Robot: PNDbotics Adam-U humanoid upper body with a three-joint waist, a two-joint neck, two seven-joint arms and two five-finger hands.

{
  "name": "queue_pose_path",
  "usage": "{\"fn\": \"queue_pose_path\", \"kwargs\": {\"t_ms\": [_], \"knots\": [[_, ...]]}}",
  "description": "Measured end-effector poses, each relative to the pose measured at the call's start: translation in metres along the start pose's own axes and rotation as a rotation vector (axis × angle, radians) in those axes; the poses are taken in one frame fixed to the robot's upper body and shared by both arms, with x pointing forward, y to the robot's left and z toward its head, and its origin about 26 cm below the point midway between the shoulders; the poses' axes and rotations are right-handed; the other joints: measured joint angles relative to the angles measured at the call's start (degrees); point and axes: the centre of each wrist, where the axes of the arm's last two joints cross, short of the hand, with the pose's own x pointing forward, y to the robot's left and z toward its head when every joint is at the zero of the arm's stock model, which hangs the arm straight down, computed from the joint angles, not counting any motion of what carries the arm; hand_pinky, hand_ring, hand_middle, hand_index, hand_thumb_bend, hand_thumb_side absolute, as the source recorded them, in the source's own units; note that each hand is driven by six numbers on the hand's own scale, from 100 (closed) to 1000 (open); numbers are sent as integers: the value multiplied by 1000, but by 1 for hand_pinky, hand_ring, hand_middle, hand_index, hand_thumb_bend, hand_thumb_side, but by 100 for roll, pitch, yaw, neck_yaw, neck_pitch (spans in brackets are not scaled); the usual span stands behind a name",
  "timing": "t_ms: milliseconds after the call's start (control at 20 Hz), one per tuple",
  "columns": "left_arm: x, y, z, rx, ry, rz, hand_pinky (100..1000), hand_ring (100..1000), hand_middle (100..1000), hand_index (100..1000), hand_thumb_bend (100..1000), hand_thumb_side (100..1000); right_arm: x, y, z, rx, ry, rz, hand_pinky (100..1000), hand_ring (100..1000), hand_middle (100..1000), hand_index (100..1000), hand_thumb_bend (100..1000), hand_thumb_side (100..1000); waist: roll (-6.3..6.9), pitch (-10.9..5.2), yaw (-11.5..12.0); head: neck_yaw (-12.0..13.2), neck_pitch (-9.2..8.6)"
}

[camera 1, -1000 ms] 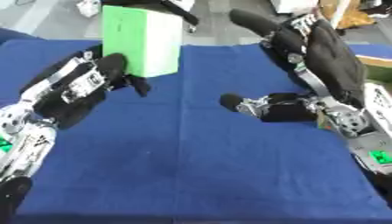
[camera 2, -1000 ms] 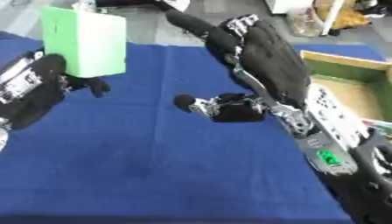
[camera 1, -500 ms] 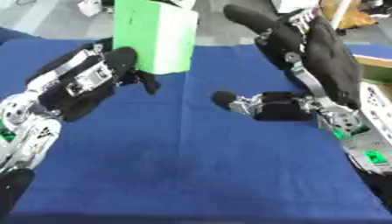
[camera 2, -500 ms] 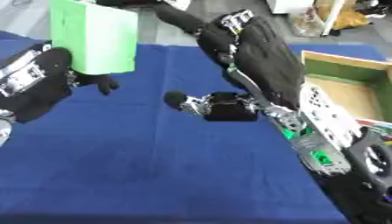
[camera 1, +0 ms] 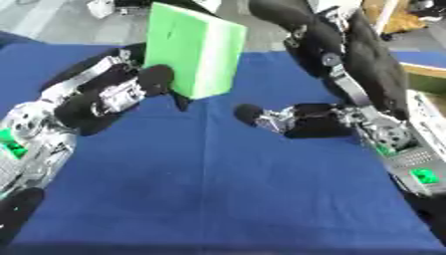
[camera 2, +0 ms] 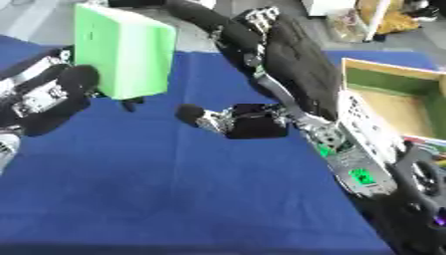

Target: Pick up the objects with one hand, pass them to the other hand, and then place them into the box on the other side of the table.

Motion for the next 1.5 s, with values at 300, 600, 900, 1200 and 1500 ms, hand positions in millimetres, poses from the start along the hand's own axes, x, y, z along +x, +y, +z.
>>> {"fn": "queue_pose_path", "kwargs": {"t_ms": [300,600,900,1200,1500], "knots": [[2,-1,-3,-12,2,-29,734,517,500,624,100,514,3,3,-3,4,14,-65,100,100,100,937,477,229,-15,0,-2,0,0],[1,-3,-5,-9,18,-44,733,516,499,623,100,512,7,8,-3,30,32,-97,100,100,100,937,441,252,-19,1,-3,0,0],[-1,-8,-8,-7,36,-44,733,517,499,623,100,503,10,12,-2,49,47,-111,100,100,100,936,410,255,-19,2,-2,-1,0],[-2,-11,-10,3,51,-46,734,518,499,622,100,496,12,15,0,72,63,-102,100,100,100,927,383,232,-19,6,-1,-1,0],[-3,-13,-11,11,62,-53,737,527,508,633,100,496,13,16,1,66,83,-79,100,100,100,874,303,104,-19,14,-2,-1,0]]}}
